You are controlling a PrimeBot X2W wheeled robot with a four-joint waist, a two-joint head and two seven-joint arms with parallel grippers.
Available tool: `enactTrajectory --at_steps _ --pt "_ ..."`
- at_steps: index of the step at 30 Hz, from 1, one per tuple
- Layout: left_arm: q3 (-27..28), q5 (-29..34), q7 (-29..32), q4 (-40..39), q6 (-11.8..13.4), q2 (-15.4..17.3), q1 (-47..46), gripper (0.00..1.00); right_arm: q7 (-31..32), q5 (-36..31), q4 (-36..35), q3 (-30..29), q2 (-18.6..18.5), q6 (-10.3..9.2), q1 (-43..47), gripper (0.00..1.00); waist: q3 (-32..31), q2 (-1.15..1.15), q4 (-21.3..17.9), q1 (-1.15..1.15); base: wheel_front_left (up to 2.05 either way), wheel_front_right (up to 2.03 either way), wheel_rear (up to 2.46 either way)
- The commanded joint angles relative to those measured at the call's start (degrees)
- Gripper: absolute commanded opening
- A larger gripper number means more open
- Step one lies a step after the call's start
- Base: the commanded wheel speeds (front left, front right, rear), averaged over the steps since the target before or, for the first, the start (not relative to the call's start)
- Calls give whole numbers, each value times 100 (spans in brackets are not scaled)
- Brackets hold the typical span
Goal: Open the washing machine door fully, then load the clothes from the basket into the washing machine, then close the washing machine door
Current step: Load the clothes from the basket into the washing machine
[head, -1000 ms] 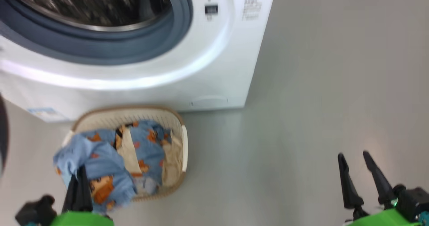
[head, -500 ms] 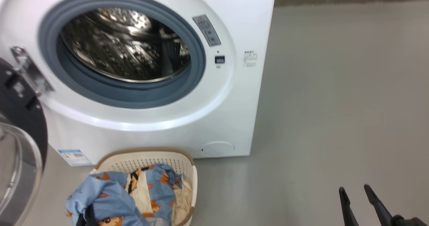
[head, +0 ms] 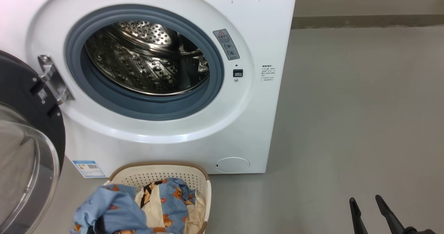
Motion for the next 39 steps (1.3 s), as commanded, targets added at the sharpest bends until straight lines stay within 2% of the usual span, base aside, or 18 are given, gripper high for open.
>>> enactTrajectory --at_steps 1,10,16,22,28,30,34,39 --pt "128 25 -37 -194 -26 39 -169 0 -27 -42 -152 164 -64 9 -108 100 59 0 -39 0 0 0 0" --pt "149 -59 -37 -133 -157 39 -659 0 -27 13 -132 286 -35 9 -267 100 398 0 -329 0 0 0 0" --pt "294 76 -37 113 -328 52 -1415 0 -27 73 -122 373 14 9 -576 100 929 0 -651 0 0 0 0" --pt "579 206 -37 399 -385 179 -2203 0 -27 157 -90 445 63 9 -882 100 1428 0 -990 0 0 0 0" --pt "901 328 -37 819 -355 547 -3280 0 -27 352 -61 609 88 9 -1272 100 2129 0 -1390 0 0 0 0" --pt "981 384 -37 1006 -359 759 -3878 0 -27 473 -50 734 90 9 -1468 100 2511 0 -1552 0 0 0 0" --pt "989 456 -28 1285 -373 999 -4530 0 -27 551 -29 819 90 9 -1657 100 2891 0 -1662 0 0 0 0" --pt "1002 579 -16 2052 -356 1404 -5732 0 -27 654 -8 970 91 9 -1935 100 3427 0 -1806 0 0 0 0"
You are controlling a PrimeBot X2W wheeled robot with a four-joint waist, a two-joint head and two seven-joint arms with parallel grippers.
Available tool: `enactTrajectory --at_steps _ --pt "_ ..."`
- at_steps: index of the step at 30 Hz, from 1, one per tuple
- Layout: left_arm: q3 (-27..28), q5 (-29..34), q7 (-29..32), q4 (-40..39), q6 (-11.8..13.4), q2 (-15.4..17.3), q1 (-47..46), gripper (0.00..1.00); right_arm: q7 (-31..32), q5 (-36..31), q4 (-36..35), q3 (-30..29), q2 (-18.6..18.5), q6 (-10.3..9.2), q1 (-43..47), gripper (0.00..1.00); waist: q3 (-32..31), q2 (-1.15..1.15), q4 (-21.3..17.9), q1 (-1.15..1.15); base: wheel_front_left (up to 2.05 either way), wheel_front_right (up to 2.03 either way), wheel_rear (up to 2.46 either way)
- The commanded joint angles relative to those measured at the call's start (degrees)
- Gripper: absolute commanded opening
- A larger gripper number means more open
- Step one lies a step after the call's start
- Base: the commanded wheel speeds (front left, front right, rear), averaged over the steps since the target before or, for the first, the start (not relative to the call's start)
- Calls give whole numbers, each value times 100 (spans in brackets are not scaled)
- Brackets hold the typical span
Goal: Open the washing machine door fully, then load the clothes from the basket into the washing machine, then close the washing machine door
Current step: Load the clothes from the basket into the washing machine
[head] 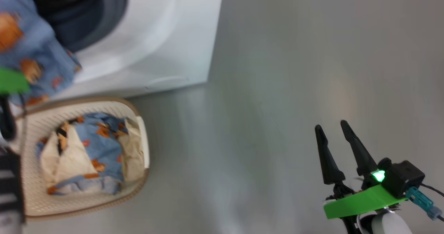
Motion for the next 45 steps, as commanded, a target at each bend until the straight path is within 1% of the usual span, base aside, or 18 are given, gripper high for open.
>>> enactTrajectory --at_steps 1,5,8,11,15,22,28,31,33,37,41,45 --pt "168 101 -18 15 26 321 -299 0 -27 43 -99 177 -21 9 -86 100 761 0 -436 0 0 0 0" --pt "128 223 -27 715 79 495 -1083 0 -27 106 -26 285 -21 9 -187 100 991 0 -498 0 0 0 0" --pt "96 323 -33 1079 101 604 -1563 0 -27 175 -24 360 -21 9 -257 100 1156 0 -541 0 0 0 0" --pt "84 449 -35 1301 146 709 -1935 0 -27 214 -5 448 -21 9 -313 100 1300 0 -565 0 0 0 0" --pt "-39 624 -36 1500 94 823 -2411 0 -27 233 20 540 -21 9 -360 100 1457 0 -575 0 0 0 0" --pt "-132 749 -36 1838 64 943 -3283 0 -27 208 45 624 -21 9 -409 100 1747 0 -624 0 0 0 0" --pt "5 678 -36 2058 131 926 -3620 0 -27 189 59 666 -21 9 -276 100 1718 0 -644 0 0 0 0" --pt "78 601 -36 2134 58 879 -3729 0 -27 79 38 634 -24 9 -141 100 1668 0 -633 0 0 0 0" --pt "23 675 -37 2156 -3 881 -3737 0 -27 41 23 575 -30 9 -27 100 1615 0 -596 0 0 0 0" --pt "54 721 -37 2218 -13 785 -3756 0 -27 13 -30 538 -77 9 195 100 1536 0 -506 0 0 0 0" --pt "148 686 -37 2087 -9 650 -3860 0 -27 34 -78 488 -117 9 264 100 1551 0 -434 0 0 0 0" --pt "179 713 -37 1904 -64 536 -3900 0 -27 36 -88 472 -135 9 247 100 1583 0 -390 0 0 0 0"
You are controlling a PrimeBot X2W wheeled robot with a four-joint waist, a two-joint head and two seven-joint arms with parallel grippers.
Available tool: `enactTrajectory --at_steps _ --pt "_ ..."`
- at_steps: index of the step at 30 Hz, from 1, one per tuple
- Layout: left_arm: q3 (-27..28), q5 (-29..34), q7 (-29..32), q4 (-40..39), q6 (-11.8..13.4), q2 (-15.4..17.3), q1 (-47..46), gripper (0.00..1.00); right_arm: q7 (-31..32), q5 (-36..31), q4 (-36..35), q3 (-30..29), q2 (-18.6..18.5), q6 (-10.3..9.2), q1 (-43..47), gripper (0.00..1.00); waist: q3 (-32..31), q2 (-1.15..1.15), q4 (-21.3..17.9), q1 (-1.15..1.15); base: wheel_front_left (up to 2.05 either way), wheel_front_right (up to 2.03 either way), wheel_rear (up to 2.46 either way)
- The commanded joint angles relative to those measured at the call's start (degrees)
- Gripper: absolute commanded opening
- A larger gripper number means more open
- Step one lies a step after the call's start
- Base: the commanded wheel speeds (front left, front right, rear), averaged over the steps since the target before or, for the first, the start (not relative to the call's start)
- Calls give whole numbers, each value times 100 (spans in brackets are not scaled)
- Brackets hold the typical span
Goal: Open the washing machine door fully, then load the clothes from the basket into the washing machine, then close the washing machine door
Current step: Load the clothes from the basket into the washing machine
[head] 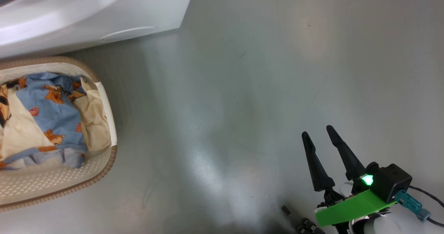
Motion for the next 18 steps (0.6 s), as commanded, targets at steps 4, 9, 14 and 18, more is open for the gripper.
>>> enactTrajectory --at_steps 4,9,14,18 --pt "43 130 -28 -261 -87 182 -44 0 -27 -37 -104 125 -61 9 166 100 13 0 8 0 0 0 0" --pt "131 148 -28 -552 -129 114 -105 0 -27 -11 -70 181 -44 9 132 100 14 0 -42 0 0 0 0" --pt "132 259 -28 -605 -170 92 -51 0 -27 2 -23 198 -26 9 121 100 -19 0 -89 0 0 0 0" --pt "125 366 -28 -125 -105 122 78 0 -27 8 -6 200 -9 9 124 100 -93 0 -104 0 0 0 0"
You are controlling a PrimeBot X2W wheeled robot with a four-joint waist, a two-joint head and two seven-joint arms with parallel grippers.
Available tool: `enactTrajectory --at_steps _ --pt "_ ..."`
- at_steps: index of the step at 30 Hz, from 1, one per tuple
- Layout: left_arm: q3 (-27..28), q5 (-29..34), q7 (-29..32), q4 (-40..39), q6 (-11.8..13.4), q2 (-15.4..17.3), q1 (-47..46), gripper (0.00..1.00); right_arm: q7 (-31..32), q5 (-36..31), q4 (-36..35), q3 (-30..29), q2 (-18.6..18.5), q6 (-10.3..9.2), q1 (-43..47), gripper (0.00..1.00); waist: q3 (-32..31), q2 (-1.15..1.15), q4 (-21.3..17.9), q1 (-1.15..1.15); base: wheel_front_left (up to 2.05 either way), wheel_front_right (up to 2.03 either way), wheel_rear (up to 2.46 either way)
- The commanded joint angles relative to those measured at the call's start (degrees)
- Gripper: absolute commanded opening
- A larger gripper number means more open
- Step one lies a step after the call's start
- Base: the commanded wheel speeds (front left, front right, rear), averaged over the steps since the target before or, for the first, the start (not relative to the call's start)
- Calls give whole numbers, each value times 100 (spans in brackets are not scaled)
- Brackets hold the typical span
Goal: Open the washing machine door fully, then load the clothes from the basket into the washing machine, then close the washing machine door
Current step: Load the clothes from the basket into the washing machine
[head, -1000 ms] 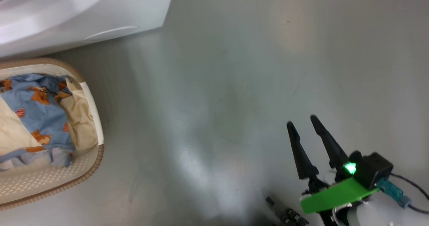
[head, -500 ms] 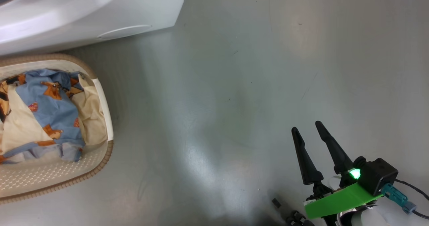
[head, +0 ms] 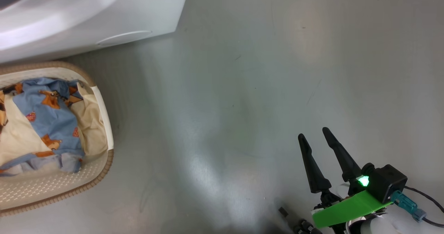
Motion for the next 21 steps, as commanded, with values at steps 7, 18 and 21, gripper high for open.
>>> enactTrajectory --at_steps 7,18,21 --pt "-68 202 -28 757 156 343 13 0 -27 8 -29 140 -15 9 146 100 -141 0 11 0 0 0 0" --pt "-229 285 -28 2037 444 293 -190 100 -27 30 29 145 -7 9 198 100 -402 0 84 0 0 0 0" --pt "-284 317 -25 2387 555 283 -250 100 -27 33 44 126 -7 9 216 100 -457 0 119 0 0 0 0"
